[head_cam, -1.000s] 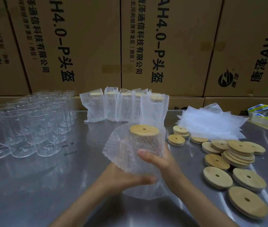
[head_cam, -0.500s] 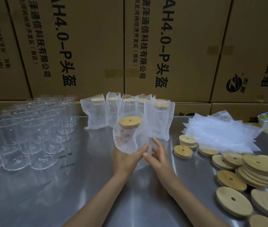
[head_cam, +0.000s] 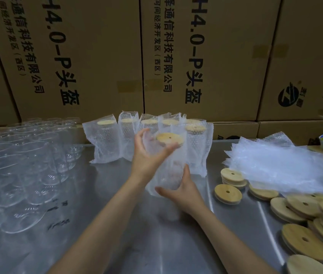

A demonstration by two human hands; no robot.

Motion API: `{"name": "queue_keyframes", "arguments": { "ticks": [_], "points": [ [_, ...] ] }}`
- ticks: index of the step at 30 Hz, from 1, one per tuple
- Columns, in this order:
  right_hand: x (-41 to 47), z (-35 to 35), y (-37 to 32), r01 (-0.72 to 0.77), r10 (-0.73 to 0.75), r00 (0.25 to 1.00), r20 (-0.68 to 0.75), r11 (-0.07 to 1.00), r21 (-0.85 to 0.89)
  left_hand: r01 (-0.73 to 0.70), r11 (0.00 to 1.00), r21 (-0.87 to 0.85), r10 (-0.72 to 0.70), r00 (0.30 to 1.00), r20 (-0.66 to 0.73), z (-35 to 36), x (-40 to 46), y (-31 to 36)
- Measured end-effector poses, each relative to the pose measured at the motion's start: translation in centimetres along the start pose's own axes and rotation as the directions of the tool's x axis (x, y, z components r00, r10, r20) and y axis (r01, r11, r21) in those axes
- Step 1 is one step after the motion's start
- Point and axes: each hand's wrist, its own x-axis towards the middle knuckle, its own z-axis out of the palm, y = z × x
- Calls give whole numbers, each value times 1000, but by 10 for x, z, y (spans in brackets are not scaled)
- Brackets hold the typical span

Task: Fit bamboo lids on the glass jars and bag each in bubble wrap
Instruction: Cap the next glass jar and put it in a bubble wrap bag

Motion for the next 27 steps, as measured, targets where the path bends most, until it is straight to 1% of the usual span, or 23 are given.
{"name": "queue_keyframes", "arguments": {
  "ticks": [2, 3, 5, 7, 9, 10, 12, 14, 16, 18, 19, 21, 23, 24, 25, 27],
  "points": [
    [4, -1, -1, -21, 22, 999, -29, 999, 30, -30, 998, -63, 26, 998, -65, -6, 0, 3],
    [5, -2, -2, -31, 33, 998, -50, 998, 50, -29, 998, -62, 25, 997, -73, -9, -1, -1],
    [6, -3, -4, -43, 52, 994, -96, 994, 96, 40, 999, 23, -39, 999, -21, -13, -11, -17],
    [8, -3, -5, -44, 56, 993, -102, 993, 113, 124, 985, 121, -134, 988, 81, -14, -24, -39],
    [10, -1, -4, -40, 46, 996, -73, 995, 89, 150, 982, 117, -167, 975, 146, -10, -31, -60],
    [11, 0, -3, -39, 43, 997, -59, 997, 63, 158, 984, 80, -168, 976, 142, -6, -31, -67],
    [12, 3, -2, -27, 28, 999, -26, 999, 29, 158, 987, 5, -158, 985, 64, 4, -23, -77],
    [12, 4, -1, -24, 24, 1000, 3, 999, 41, 112, 993, -37, -112, 994, -15, 14, -15, -83],
    [13, 3, -3, -9, 9, 1000, 9, 998, 64, 87, 995, -57, -89, 995, -41, 21, -8, -87],
    [13, 1, -5, 11, -10, 1000, -14, 999, 46, 94, 994, -60, -98, 992, -80, 24, 0, -92],
    [14, -1, -5, 5, -3, 998, -56, 999, 33, 105, 993, -50, -110, 987, -116, 25, 4, -93],
    [16, -6, -3, -6, 14, 975, -221, 999, 36, 134, 991, -15, -134, 972, -193, 27, 13, -97],
    [17, -13, 2, -40, 38, 906, -422, 999, 4, 136, 991, 8, -131, 965, -229, 30, 19, -100],
    [19, -17, 4, -68, 57, 870, -491, 998, -4, 139, 990, 13, -132, 964, -232, 31, 22, -101],
    [22, -20, 7, -86, 74, 845, -529, 996, 2, 143, 990, 11, -137, 963, -232, 33, 25, -103],
    [29, -25, 11, -82, 90, 835, -543, 996, 38, 139, 990, 7, -134, 964, -231, 37, 30, -106]
  ]
}}
